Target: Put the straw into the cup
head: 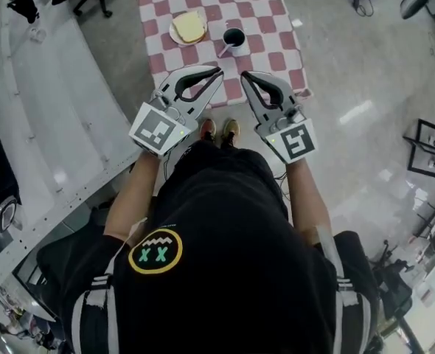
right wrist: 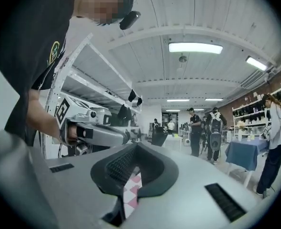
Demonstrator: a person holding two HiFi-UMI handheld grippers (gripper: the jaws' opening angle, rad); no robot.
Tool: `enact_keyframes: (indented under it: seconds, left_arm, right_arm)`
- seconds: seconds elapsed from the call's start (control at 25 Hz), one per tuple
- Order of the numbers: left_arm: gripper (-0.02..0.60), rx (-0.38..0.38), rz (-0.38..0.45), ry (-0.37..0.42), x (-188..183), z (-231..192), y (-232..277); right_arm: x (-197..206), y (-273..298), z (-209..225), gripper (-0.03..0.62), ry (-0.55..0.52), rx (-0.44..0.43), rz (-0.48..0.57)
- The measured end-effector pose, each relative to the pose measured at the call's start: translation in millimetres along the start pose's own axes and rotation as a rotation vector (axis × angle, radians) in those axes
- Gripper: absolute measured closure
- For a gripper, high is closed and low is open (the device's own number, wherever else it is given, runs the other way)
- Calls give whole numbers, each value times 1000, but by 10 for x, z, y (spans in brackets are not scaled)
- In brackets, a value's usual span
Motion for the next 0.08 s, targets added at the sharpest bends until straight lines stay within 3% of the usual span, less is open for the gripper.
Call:
enact_keyframes:
  seconds: [0.08]
  left_arm:
    - [548, -1, -1, -1, -4, -11, 7]
  right_arm:
    - [-5, 12, 8, 574, 0, -2, 2]
Point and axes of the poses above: the fingertips, and each gripper's own axes: y forward along the fingers, z to its right, x out of its underside, the point moved 2 cm from there along -y, backward along the fingers, and after that the axes turned 4 degrees about z, right-handed, at the moved point
